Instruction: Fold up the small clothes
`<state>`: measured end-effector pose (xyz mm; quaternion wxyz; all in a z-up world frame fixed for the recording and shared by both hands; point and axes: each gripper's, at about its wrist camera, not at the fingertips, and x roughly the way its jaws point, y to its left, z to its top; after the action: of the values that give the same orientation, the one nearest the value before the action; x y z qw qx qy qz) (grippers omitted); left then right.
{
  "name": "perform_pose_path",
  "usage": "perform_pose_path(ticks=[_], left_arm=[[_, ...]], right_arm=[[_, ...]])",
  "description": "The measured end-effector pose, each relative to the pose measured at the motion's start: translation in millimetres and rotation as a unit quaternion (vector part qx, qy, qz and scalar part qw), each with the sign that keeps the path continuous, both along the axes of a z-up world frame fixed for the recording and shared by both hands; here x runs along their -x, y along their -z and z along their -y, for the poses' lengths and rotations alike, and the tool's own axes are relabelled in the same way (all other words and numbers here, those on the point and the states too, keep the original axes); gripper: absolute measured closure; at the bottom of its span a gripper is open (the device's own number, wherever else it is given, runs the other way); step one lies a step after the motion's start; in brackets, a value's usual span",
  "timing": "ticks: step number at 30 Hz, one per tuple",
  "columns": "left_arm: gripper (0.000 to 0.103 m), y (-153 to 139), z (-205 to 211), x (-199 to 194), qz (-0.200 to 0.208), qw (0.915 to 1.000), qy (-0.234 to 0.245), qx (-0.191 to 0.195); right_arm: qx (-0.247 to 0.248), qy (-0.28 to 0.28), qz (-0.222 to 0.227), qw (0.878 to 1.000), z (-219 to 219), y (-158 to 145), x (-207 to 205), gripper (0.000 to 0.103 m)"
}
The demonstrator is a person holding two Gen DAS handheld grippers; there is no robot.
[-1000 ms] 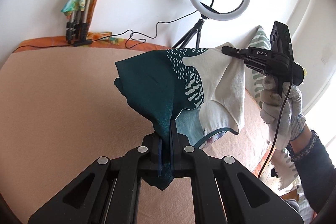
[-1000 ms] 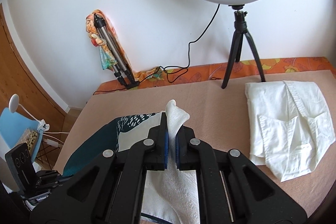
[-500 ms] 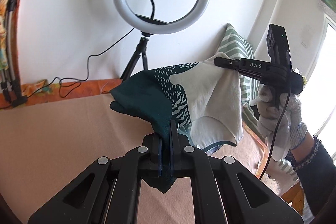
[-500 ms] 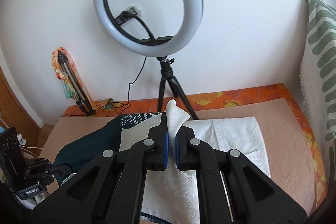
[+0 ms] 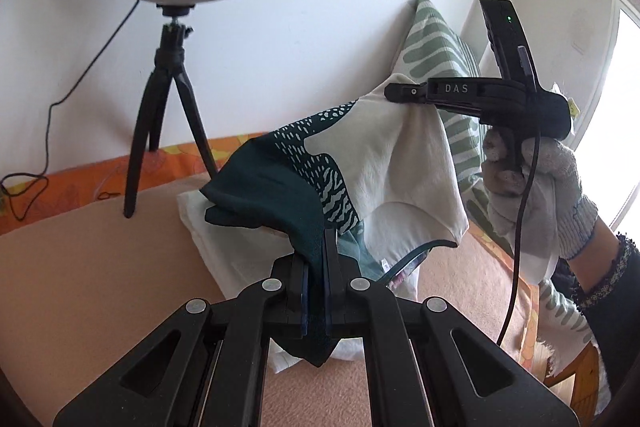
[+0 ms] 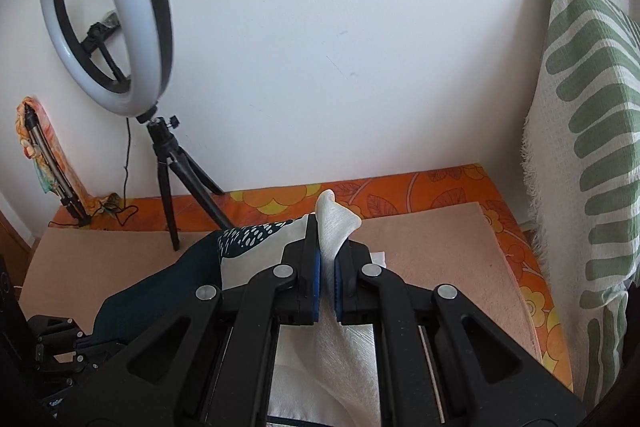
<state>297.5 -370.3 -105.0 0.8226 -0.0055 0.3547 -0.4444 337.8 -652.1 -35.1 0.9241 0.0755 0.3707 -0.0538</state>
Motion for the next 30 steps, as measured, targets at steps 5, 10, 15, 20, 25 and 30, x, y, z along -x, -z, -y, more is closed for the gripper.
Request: perform_pose_path(ticks=[5,10,15,20,25,30], left_arm=[[0.092,33,14,0,-0.049,0.9974,0.017,-0.05],[0.079,23,-3,10,-0.034,0.9971,0.014,-0.066],[0.079,3,-23,14,-0.006,0.9983,0.006,-0.058],[0.079,7,-22,-29,-0.047,0.9978,-0.013,-0.045],[0.069,19,-14,-62,-0.076,0.9948,-0.056,-0.039],[0.069,37,2,-93,-0.116,0.9899,-0.074,-0.035]], right_arm=[[0.044,0.038,-0.081,0.995,20,55,-24,0.083],[0.05,0.093,-0.077,0.991,45,59,-6,0.059],[0.019,0.077,-0.043,0.996,40,41,20,0.059],[0.009,0.035,-0.038,0.999,8,44,25,0.059],[-0.004,0.017,-0.039,0.999,-9,56,-3,0.065],[-0.031,0.01,-0.056,0.998,-18,78,-32,0.072]])
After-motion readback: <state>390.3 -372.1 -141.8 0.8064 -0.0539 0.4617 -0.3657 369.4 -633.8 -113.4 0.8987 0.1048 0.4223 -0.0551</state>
